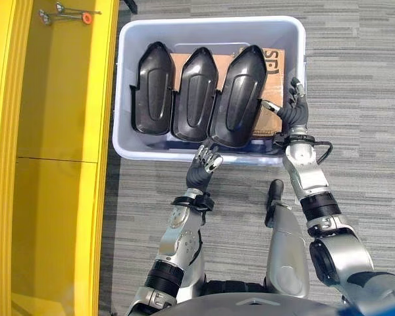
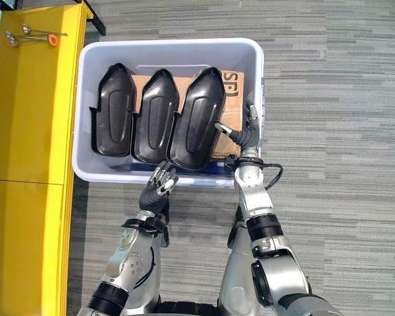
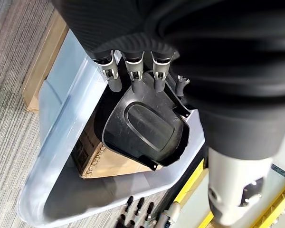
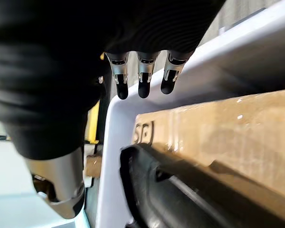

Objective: Move parts from the plastic box to the shelf.

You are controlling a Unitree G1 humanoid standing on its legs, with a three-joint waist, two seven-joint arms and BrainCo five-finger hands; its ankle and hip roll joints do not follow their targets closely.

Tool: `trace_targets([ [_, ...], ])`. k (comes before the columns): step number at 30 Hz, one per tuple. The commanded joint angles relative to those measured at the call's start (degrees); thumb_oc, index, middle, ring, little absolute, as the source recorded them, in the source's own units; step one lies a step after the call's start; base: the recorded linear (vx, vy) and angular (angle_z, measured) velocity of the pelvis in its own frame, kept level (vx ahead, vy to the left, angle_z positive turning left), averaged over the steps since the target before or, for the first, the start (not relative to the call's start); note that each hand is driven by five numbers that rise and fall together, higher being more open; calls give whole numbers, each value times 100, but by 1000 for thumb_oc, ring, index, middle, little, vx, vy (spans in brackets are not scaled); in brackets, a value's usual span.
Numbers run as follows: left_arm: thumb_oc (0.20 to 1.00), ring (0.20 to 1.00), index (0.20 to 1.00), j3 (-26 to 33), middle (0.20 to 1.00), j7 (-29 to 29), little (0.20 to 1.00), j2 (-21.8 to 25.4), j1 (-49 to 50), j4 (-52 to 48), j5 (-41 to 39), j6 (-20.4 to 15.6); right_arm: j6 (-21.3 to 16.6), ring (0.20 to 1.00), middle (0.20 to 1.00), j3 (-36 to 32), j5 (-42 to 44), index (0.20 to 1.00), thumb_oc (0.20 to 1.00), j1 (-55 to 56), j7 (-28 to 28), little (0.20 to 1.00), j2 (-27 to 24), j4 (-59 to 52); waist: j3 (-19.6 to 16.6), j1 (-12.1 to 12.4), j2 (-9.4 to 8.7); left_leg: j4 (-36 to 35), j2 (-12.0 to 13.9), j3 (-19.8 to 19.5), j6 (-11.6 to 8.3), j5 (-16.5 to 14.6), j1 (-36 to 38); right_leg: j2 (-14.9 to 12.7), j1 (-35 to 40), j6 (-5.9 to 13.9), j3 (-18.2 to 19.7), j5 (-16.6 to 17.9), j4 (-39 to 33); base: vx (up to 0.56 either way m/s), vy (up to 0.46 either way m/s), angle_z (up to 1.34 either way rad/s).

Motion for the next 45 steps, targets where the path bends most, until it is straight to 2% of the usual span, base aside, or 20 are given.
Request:
trace_targets([
  [1,1000,1000,1000,-105,1000,-19,1000,16,118,-681,-124,-231,-186,1000,1000,-157,37,1000,1000,-360,-87,1000,120,53,-100,80,-38,365,490,-375,-463,99,-274,-300,722,-389,204,978,-1016,0,0,0],
  [11,1000,1000,1000,-144,1000,13,1000,-82,163,-670,-194,-216,-352,1000,1000,-269,306,1000,1000,-581,-122,1000,15,984,-100,157,55,422,459,-394,-461,75,-375,-305,647,-406,228,972,-943,4,12,0],
  [19,1000,1000,1000,-292,1000,21,1000,-223,158,-701,-270,-203,-588,1000,1000,-222,586,1000,1000,-1023,-168,1000,-316,2409,-100,291,271,476,400,-387,-430,37,-458,-376,558,-418,237,949,-864,17,52,6],
  [21,1000,1000,1000,-350,1000,32,1000,-288,148,-718,-277,-187,-631,1000,1000,-133,670,1000,1000,-1261,-173,1000,-436,2976,-100,378,376,520,375,-381,-400,29,-507,-396,550,-422,237,938,-844,16,61,3],
  [28,1000,1000,1000,-398,1000,69,1000,-389,104,-718,-283,-209,-648,1000,1000,78,680,1000,1000,-1658,-241,1000,-558,3464,-100,477,534,575,378,-402,-349,41,-609,-416,479,-417,239,933,-809,9,37,3],
  [32,1000,1000,1000,-369,1000,93,1000,-425,64,-706,-269,-242,-661,1000,1000,136,680,1000,1000,-1709,-264,1000,-522,3421,-100,512,571,608,372,-407,-336,44,-653,-410,439,-412,259,940,-781,9,26,1],
  [45,1000,1000,1000,-356,1000,221,1000,-426,82,-748,-296,-392,-636,1000,1000,519,610,1000,1000,-1833,-494,1000,-378,3654,-100,567,488,723,379,-420,-318,3,-770,-365,383,-414,279,932,-728,5,12,1],
])
